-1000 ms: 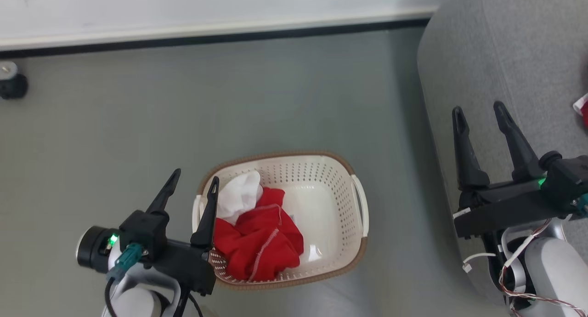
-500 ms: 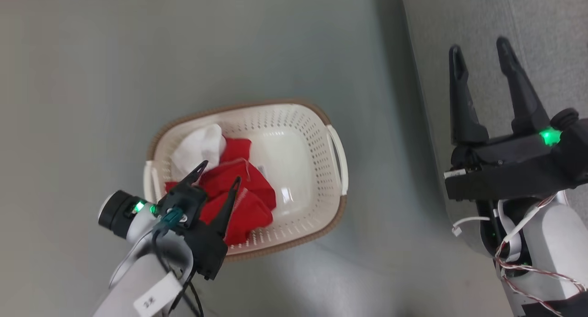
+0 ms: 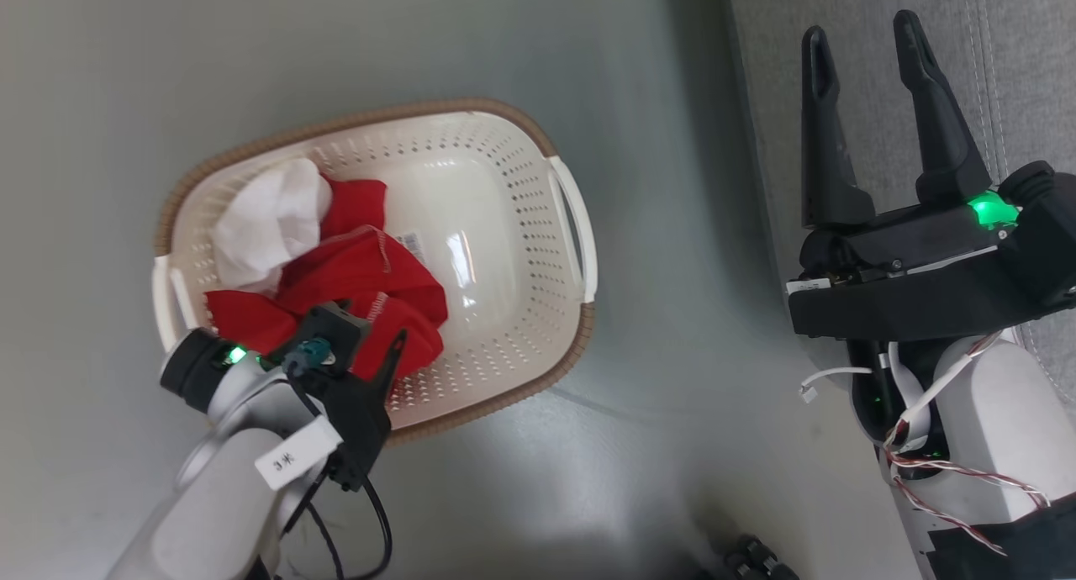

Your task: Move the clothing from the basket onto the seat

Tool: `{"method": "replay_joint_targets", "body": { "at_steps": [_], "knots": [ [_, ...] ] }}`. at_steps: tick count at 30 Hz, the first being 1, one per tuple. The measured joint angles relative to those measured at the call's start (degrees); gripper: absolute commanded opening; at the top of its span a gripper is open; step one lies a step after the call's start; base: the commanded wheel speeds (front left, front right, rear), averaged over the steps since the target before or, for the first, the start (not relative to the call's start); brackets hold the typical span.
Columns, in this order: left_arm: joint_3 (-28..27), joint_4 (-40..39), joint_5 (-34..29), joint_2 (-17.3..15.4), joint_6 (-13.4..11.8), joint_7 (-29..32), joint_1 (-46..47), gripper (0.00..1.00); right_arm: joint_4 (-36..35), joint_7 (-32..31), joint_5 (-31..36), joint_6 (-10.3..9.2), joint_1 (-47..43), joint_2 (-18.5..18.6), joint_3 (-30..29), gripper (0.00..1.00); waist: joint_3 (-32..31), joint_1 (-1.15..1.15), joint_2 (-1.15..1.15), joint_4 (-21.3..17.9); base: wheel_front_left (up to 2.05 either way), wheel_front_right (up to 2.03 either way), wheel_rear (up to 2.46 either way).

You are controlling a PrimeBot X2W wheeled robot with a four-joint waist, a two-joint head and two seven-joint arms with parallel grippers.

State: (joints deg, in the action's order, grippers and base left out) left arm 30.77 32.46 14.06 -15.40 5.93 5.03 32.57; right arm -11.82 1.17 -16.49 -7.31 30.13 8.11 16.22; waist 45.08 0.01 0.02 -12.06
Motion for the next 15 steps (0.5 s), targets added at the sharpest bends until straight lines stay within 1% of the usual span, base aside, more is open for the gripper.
{"method": "replay_joint_targets", "body": {
  "at_steps": [6, 12, 15],
  "knots": [
    [-0.3, 3.6, 0.7, -1.1, 0.6, 1.2, 2.0, 1.00, 0.9, 0.9, 0.0, 0.00, 0.0, -1.2, 0.8, 1.00, 2.8, 0.00, 0.00, -2.0, 0.00, 0.00, 0.00],
    [-0.5, 6.5, 1.0, -2.3, 0.7, 2.0, 2.9, 1.00, 1.5, 1.8, 0.0, 0.00, 0.1, -2.0, 1.5, 1.00, 4.5, -0.01, -0.01, -3.7, 0.00, 0.00, 0.00],
    [-0.5, 8.2, 1.9, -2.5, 0.7, 2.5, 3.9, 1.00, 1.9, 2.5, 0.0, 0.00, 0.1, -2.2, 1.5, 1.00, 5.3, -0.01, -0.01, -4.7, 0.00, 0.00, 0.00]
  ]
}}
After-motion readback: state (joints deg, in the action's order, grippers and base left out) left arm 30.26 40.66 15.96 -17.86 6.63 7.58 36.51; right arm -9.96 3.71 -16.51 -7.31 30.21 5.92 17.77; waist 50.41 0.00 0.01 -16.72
